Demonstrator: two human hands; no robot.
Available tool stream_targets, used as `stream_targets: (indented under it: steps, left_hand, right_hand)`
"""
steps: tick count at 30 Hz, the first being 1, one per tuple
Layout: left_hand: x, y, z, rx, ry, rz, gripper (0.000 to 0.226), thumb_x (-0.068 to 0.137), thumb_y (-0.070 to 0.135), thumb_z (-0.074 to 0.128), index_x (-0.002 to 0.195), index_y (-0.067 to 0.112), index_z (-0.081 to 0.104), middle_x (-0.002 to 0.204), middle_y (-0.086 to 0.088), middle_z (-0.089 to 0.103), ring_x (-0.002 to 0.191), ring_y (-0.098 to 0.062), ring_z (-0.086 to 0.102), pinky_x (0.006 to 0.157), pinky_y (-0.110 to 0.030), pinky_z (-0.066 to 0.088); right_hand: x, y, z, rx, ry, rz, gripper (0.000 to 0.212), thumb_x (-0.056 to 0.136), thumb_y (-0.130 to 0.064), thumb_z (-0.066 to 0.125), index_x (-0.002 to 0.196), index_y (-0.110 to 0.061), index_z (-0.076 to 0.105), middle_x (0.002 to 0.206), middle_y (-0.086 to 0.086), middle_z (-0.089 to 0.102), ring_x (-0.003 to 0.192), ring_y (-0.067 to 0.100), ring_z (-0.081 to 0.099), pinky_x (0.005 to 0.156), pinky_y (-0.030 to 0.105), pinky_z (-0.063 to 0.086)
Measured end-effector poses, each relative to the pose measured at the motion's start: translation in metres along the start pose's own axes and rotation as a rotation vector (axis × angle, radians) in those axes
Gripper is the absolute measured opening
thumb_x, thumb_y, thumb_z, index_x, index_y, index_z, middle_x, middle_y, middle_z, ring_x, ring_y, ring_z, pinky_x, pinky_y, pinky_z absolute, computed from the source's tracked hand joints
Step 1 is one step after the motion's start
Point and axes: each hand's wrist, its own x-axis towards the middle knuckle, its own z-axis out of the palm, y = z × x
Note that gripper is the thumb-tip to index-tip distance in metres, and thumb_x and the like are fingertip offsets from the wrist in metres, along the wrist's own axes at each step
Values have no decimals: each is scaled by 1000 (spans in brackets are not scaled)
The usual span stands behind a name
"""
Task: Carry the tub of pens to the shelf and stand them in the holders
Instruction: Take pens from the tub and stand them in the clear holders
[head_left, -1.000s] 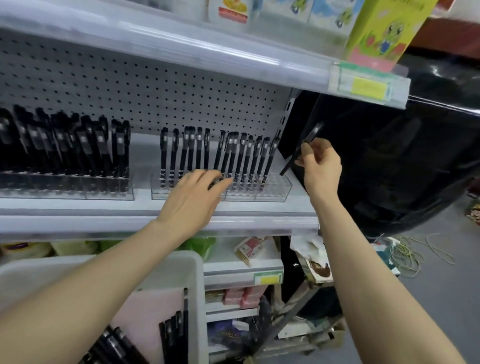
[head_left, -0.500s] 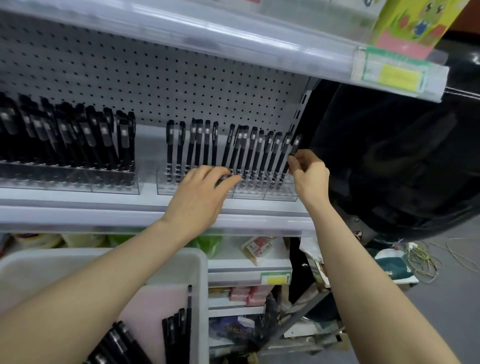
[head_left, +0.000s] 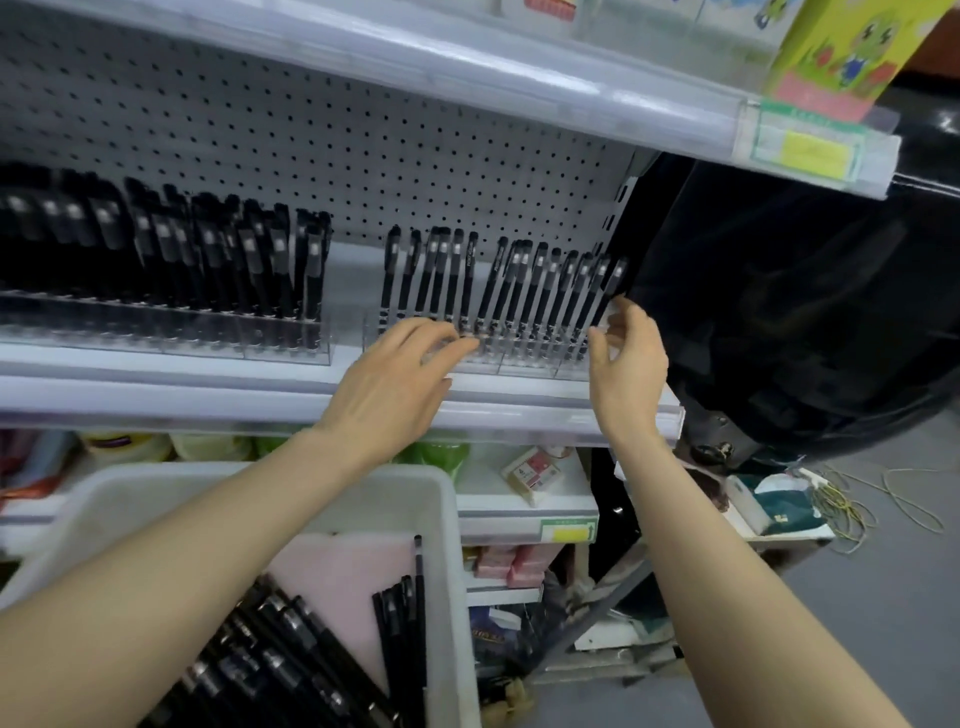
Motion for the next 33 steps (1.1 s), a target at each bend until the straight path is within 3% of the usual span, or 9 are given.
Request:
stream_targets:
  steps: [7, 14, 19, 22, 25, 28, 30, 33]
  left_hand:
    - [-84, -29, -29, -39, 25, -74, 36, 86, 6, 67, 121, 9, 65, 116, -11, 62, 103, -30, 57, 73, -40, 53]
    - [-162, -59, -16, 13, -78, -131, 47, 81, 8, 74, 127, 6, 62, 123, -15, 61, 109, -33, 55, 93, -45, 49]
    - [-185, -65, -4, 39, -128, -142, 58, 81, 6, 69, 137, 5, 52, 131, -18, 53, 118, -37, 48, 104, -51, 40]
    - [-186, -64, 1, 16, -113, -143, 60, 80, 2, 67, 137, 4, 51, 129, -18, 52, 116, -38, 47, 107, -52, 36]
    - [-185, -63, 2, -10, -111, -127, 60, 80, 0, 67, 138, 4, 50, 128, -18, 51, 116, -37, 46, 107, -52, 35]
    - [-186, -63, 2, -21, -115, -136, 60, 80, 1, 67, 137, 5, 50, 129, -17, 51, 117, -36, 46, 109, -51, 34]
    - [-185, -63, 2, -22, -125, -152, 61, 80, 1, 67, 138, 6, 50, 129, -16, 51, 118, -35, 46, 109, -51, 34]
    - [-185, -62, 2, -33, -132, -158, 61, 80, 2, 68, 138, 6, 50, 129, -16, 51, 118, -34, 45, 108, -51, 35]
  right_hand:
    - [-101, -49, 37, 95, -94, -131, 24, 95, -13, 60, 118, -13, 64, 103, -3, 62, 87, 9, 57, 81, 23, 46]
    - [-188, -81, 71, 97, -330, -120, 19, 91, -9, 62, 108, -12, 69, 96, 1, 68, 84, 15, 61, 78, 28, 49]
    - [-225, -82, 76, -286, -636, 7, 25, 96, -17, 55, 120, -13, 62, 113, 8, 67, 102, 27, 63, 88, 36, 51]
    - [-239, -85, 75, -689, -796, -58, 23, 97, -7, 46, 117, -8, 57, 118, 11, 63, 106, 29, 63, 81, 34, 48]
    - [-251, -83, 76, -859, -900, -110, 32, 95, 2, 40, 123, -3, 55, 124, 13, 59, 115, 27, 58, 86, 32, 48]
    - [-254, -84, 82, -828, -970, -127, 31, 95, -1, 43, 126, -2, 50, 126, 15, 55, 117, 29, 53, 92, 31, 43]
    - [-251, -85, 86, -682, -979, -19, 36, 93, -9, 53, 128, -6, 46, 123, 15, 55, 111, 32, 55, 89, 34, 44]
    - [-247, -85, 86, -497, -881, 62, 42, 90, -14, 60, 129, -11, 46, 114, 14, 59, 105, 33, 58, 85, 36, 46]
